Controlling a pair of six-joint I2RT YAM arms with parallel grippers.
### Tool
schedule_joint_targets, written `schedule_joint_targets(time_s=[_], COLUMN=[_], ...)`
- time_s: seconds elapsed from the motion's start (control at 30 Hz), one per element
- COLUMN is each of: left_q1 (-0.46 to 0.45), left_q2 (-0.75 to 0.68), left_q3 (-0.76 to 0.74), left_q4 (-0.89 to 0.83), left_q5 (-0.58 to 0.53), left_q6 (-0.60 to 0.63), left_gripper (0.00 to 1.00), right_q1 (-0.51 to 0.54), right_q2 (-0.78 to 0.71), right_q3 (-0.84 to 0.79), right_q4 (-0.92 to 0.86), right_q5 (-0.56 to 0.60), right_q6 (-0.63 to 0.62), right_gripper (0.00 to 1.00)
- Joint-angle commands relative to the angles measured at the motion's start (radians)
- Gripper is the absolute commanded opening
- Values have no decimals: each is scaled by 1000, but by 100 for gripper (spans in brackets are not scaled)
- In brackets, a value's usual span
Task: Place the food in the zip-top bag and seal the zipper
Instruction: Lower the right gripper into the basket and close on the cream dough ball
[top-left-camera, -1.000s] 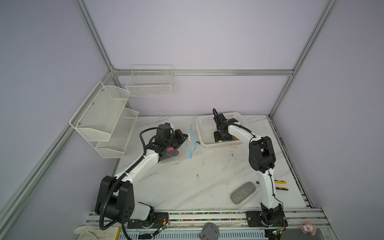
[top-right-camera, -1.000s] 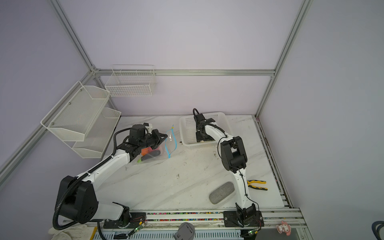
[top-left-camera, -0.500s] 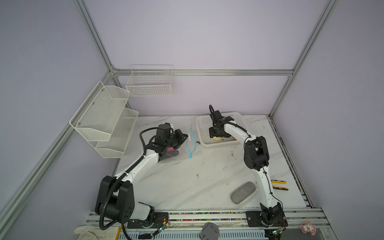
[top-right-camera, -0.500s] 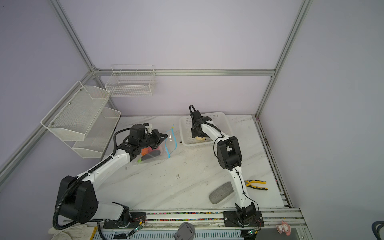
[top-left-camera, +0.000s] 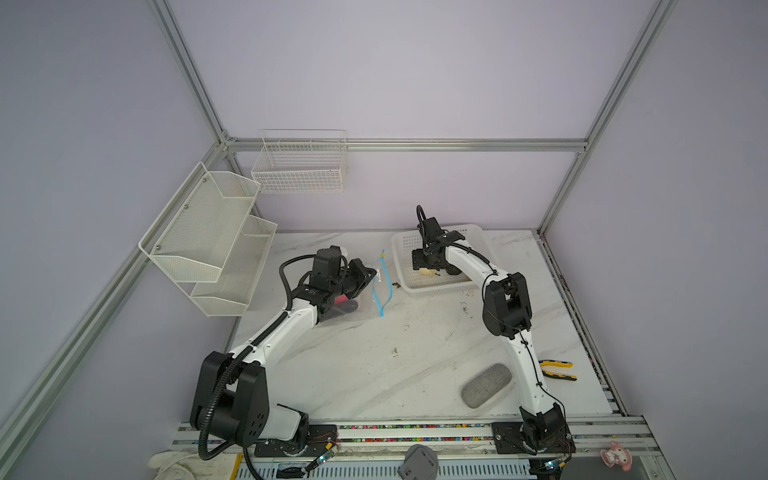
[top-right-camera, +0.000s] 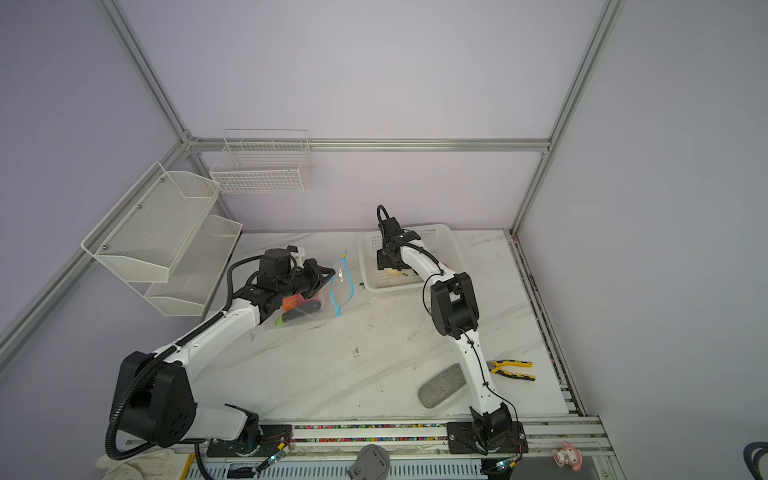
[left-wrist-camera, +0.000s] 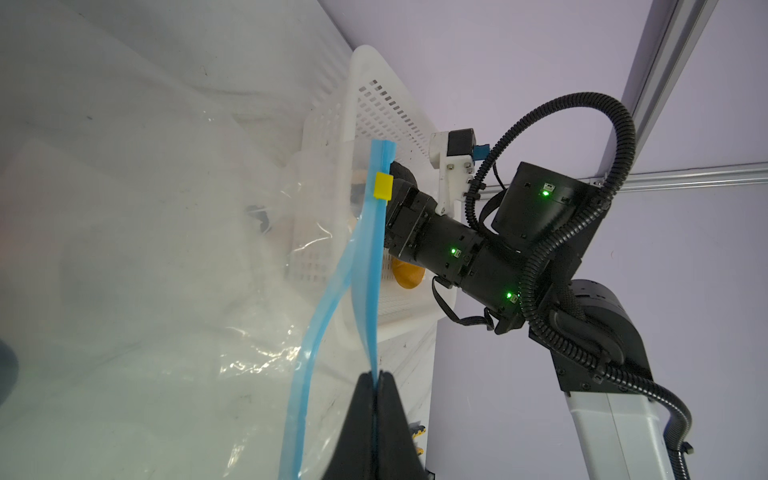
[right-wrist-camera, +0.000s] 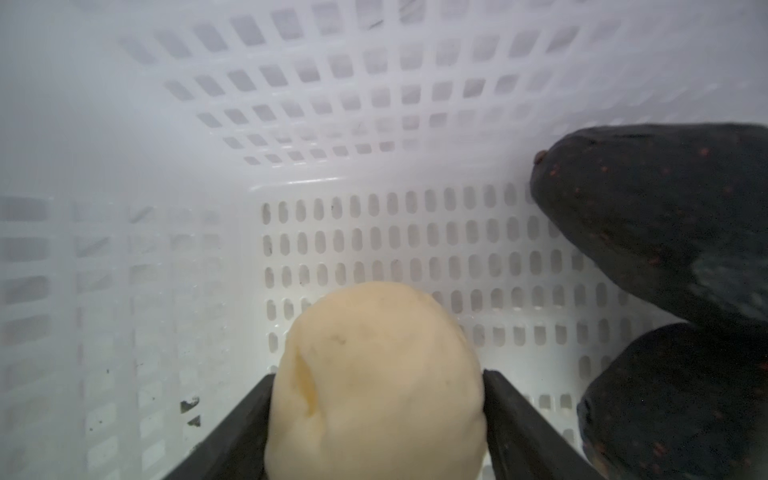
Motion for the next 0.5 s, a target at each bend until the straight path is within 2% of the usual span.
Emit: schedule_joint_targets(time_s=[0.0,0.47], left_q1=[8,9], left_q2=[-8,-6], left_q3=[39,34], left_q4=[4,8], left_q5=[10,8], left_q6=[24,25], left_gripper=[0,0], right_q1=[5,6], right_q2=[-12,-127], right_q3=[-22,-189], right_q4=[9,71], right_q5=[-43,-102], right_q6=[6,9], right_gripper=[76,79])
